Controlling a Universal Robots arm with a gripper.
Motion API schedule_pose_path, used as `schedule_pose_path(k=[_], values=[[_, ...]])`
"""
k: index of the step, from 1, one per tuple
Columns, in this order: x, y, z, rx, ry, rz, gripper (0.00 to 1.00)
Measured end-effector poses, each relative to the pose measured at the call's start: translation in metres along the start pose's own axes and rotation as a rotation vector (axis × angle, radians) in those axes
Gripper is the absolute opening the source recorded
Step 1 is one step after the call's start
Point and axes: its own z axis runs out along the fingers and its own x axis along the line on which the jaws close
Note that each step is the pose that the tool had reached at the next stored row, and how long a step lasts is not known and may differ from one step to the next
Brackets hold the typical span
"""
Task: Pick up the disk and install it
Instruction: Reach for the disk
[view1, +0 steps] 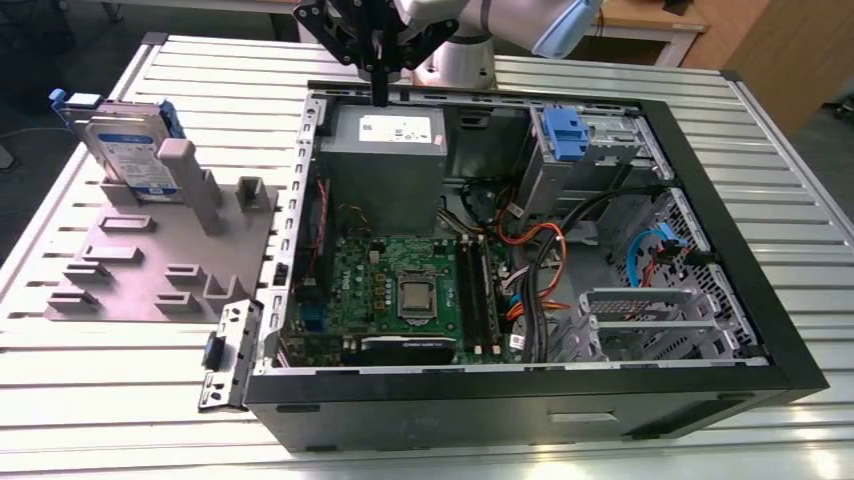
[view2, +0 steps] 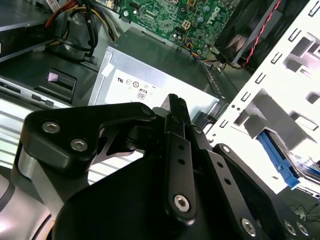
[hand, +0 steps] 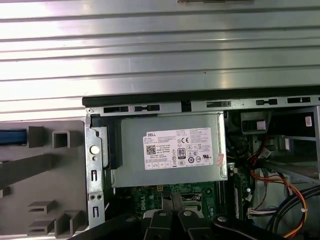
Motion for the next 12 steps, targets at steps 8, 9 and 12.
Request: schedule_pose_path(k=[8,9,12], values=[[0.0079,0.0001,0.0000,-0.0006,0.0013,-0.027,0.11],[0.0097,0.0000,0.0000,-0.0007,0.0012,-0.027,0.11],[0.0100,0.0001,0.0005,-0.0009,0.0027,-0.027,0.11]])
